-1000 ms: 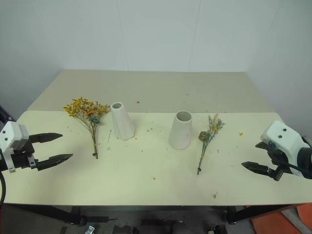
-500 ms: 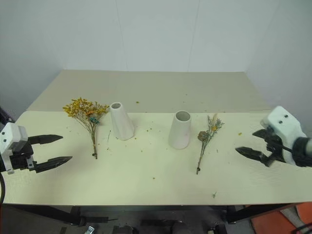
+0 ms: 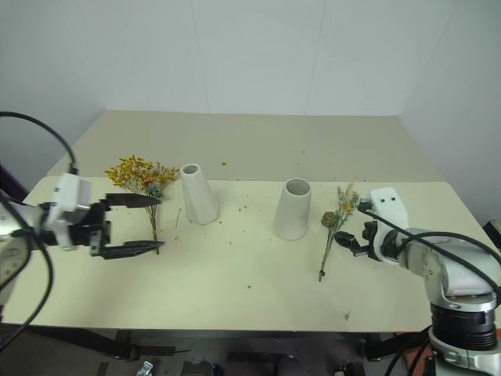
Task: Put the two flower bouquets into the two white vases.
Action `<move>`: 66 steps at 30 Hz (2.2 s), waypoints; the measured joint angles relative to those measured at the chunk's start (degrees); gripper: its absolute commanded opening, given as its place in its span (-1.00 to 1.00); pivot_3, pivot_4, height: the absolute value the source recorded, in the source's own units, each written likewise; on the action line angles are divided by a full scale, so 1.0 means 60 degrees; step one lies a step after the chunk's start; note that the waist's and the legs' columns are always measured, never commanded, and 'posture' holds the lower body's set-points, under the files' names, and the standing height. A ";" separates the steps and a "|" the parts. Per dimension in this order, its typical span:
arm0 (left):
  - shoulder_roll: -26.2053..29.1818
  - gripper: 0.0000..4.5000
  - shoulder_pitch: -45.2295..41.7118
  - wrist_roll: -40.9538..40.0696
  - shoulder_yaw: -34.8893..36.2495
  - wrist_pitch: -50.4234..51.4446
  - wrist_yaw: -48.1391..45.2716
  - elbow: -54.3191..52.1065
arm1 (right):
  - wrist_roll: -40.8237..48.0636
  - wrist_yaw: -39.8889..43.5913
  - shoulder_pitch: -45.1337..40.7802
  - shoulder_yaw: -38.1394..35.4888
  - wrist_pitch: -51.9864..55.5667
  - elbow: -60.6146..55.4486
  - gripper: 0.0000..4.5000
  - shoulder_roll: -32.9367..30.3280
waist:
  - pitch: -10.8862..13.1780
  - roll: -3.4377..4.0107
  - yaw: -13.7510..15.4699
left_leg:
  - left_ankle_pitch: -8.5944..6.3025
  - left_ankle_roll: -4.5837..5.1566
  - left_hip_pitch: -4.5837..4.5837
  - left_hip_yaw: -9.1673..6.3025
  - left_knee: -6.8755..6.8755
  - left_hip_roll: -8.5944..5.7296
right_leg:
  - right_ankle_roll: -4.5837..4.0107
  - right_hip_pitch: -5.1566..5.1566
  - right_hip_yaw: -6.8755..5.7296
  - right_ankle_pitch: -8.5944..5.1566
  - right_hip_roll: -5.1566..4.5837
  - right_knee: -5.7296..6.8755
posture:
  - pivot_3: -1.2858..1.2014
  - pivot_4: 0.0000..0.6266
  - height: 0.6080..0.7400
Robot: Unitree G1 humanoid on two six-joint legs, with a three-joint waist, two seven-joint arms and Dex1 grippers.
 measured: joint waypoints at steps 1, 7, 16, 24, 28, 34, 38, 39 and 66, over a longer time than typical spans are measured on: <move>-0.0238 1.00 -0.0093 0.0069 -0.0300 -0.0032 0.0079 0.0005 | -0.0012 -0.0162 0.0001 0.0034 0.0018 -0.0003 0.98 0.0174 | 0.0000 0.0000 -0.0012 | 0.0000 0.0000 0.0001 0.0000 0.0000 0.0000 | 0.0000 0.0001 0.0001 0.0000 0.0000 0.0000 | 0.03 -0.52 1.00; -0.0984 1.00 -0.0257 0.0364 -0.0811 -0.0042 0.0735 -0.0014 | -0.0285 -0.0765 -0.0060 0.0201 -0.0047 0.0205 0.98 0.0798 | -0.0001 0.0002 -0.0082 | 0.0000 0.0000 0.0007 -0.0001 0.0000 0.0002 | -0.0001 -0.0002 0.0005 0.0001 0.0003 0.0009 | 0.03 -0.52 1.00; -0.1126 1.00 0.0120 0.0426 -0.0834 -0.0089 0.1036 -0.0130 | -0.0385 -0.1019 -0.0715 0.0510 -0.0334 0.0948 0.91 0.1258 | -0.0002 0.0002 -0.0050 | 0.0000 0.0001 0.0014 -0.0005 0.0000 0.0000 | 0.0000 0.0008 0.0002 0.0002 0.0002 0.0006 | 0.03 -0.52 1.00; -0.1223 1.00 0.0065 0.0786 -0.0905 -0.0289 0.1217 0.0112 | -0.1078 -0.1287 -0.1448 0.1349 -0.1455 0.2978 -0.20 0.1531 | -0.0002 0.0002 -0.0054 | 0.0001 0.0001 0.0005 -0.0006 0.0001 -0.0004 | 0.0003 0.0002 0.0003 0.0007 -0.0003 0.0000 | 0.03 -0.52 1.00; -0.1285 1.00 0.0065 0.0819 -0.0908 -0.0328 0.1313 0.0170 | -0.1189 -0.1277 -0.1483 0.1410 -0.1566 0.3134 -0.85 0.1461 | -0.0002 0.0002 -0.0055 | 0.0000 0.0001 0.0008 -0.0008 0.0001 0.0000 | 0.0003 0.0003 0.0001 0.0007 0.0003 0.0002 | 0.03 -0.52 1.00; -0.1284 1.00 0.0067 0.0959 -0.0908 -0.0509 0.1346 0.0264 | -0.1255 -0.1343 -0.1435 0.1427 -0.1537 0.3003 -0.98 0.1462 | -0.0002 0.0002 -0.0058 | 0.0000 0.0001 0.0007 -0.0009 0.0001 0.0000 | 0.0003 0.0000 0.0002 0.0007 0.0002 0.0003 | 0.03 -0.52 1.00; -0.1299 1.00 0.0066 0.0977 -0.0908 -0.0526 0.1351 0.0341 | -0.1914 -0.2094 -0.1227 0.1503 -0.2167 0.2720 -0.98 0.1498 | -0.0002 0.0002 -0.0052 | 0.0001 0.0001 0.0002 -0.0008 0.0001 -0.0003 | 0.0003 -0.0004 0.0002 0.0007 -0.0001 0.0001 | 0.03 -0.52 1.00; -0.1307 1.00 0.0052 0.1009 -0.0916 -0.0542 0.1350 0.0393 | -0.2168 -0.2368 -0.1165 0.1502 -0.2592 0.2683 -0.98 0.1523 | -0.0002 0.0002 -0.0052 | 0.0000 0.0001 0.0003 -0.0008 0.0001 -0.0003 | 0.0003 -0.0005 0.0002 0.0006 0.0000 0.0002 | 0.03 -0.52 1.00; -0.1604 1.00 -0.0843 0.1114 -0.1279 -0.0854 0.1029 0.0701 | 0.1293 -0.2898 -0.2144 -0.0233 -1.1810 0.0739 -0.98 0.5608 | -0.0006 0.0013 -0.0083 | 0.0000 0.0001 0.0009 -0.0014 0.0000 0.0007 | -0.0001 -0.0009 0.0001 0.0009 0.0006 0.0014 | 0.03 -0.52 1.00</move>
